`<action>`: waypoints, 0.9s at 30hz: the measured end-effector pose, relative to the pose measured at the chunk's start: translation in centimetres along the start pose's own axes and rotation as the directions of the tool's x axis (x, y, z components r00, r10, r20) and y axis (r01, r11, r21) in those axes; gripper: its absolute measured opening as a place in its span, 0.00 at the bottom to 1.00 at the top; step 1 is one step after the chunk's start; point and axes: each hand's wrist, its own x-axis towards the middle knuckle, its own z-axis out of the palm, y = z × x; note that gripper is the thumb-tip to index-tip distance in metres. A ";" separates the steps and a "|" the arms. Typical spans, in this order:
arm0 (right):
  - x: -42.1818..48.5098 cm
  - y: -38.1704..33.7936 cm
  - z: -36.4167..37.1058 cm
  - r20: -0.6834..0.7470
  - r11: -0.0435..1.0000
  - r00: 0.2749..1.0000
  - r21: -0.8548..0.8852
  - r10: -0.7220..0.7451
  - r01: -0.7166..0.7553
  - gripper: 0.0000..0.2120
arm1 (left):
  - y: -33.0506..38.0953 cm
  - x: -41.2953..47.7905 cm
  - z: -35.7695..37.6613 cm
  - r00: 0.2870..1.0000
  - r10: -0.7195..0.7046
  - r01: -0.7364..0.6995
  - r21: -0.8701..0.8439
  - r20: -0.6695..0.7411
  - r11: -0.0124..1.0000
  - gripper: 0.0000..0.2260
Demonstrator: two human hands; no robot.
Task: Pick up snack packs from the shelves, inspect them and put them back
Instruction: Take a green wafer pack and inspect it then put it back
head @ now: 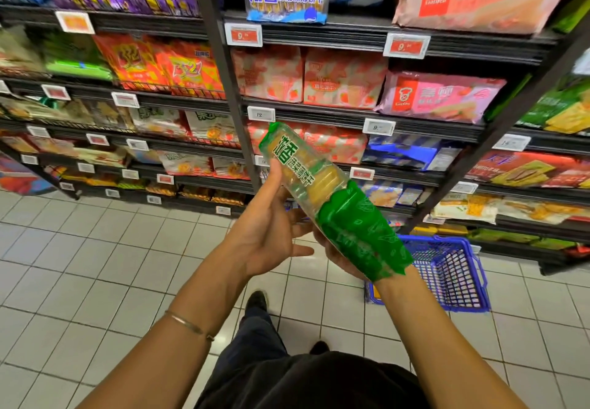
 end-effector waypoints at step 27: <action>-1.7 -6.5 5.3 0.291 0.626 0.850 -0.580 -0.438 0.522 0.25 | -0.3 -0.7 -1.6 0.874 0.452 -0.474 0.102 0.180 0.875 0.43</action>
